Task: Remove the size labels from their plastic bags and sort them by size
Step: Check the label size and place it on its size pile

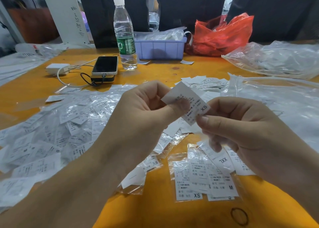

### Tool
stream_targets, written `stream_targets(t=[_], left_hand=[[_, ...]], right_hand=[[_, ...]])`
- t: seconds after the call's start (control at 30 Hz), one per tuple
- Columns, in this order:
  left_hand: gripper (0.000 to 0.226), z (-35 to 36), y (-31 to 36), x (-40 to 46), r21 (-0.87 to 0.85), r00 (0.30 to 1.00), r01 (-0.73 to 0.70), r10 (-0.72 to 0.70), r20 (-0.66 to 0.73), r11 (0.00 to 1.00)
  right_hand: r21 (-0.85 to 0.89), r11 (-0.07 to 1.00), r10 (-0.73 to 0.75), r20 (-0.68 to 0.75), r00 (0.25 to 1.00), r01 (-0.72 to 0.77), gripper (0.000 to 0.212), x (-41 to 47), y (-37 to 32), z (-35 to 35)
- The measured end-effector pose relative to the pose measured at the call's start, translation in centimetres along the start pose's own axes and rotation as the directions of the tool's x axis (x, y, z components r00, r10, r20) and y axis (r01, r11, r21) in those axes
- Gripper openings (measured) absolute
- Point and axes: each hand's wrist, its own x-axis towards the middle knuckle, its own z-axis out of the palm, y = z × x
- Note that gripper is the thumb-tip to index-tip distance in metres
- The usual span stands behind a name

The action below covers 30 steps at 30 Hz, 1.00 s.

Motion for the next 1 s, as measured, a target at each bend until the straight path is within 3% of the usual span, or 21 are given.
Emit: stream_targets(t=[0.17, 0.4, 0.53, 0.7, 0.9, 1.0], left_hand=[[0.016, 0.6, -0.2, -0.1, -0.11, 0.996, 0.062, -0.054, 0.073, 0.992], [0.018, 0.1, -0.6, 0.3, -0.05, 0.992, 0.112, -0.109, 0.056, 0.992], [0.019, 0.0, -0.3, 0.1, 0.085, 1.0, -0.004, 0.003, 0.015, 0.996], [0.018, 0.5, 0.1, -0.6, 0.22, 0.985, -0.147, 0.163, -0.052, 0.964], [0.006, 0.8, 0.3, -0.8, 0.359, 0.96, -0.258, 0.28, -0.011, 0.897], [0.004, 0.6, 0.3, -0.7, 0.31, 0.963, -0.258, 0.27, 0.004, 0.915]], right_hand=[[0.023, 0.999, -0.027, -0.006, 1.0, 0.027, 0.009, 0.0, 0.0, 0.4], [-0.071, 0.995, -0.072, -0.028, 0.997, 0.07, 0.009, 0.0, 0.0, 0.3], [-0.107, 0.992, -0.072, -0.053, 0.996, 0.066, 0.01, 0.0, 0.1, 0.3], [-0.18, 0.983, -0.062, -0.101, 0.993, 0.043, 0.031, -0.1, 0.0, 0.3], [-0.165, 0.985, -0.059, -0.109, 0.992, 0.04, 0.032, -0.2, -0.3, 0.6], [-0.198, 0.979, -0.067, -0.12, 0.99, 0.042, 0.025, -0.3, -0.4, 0.6]])
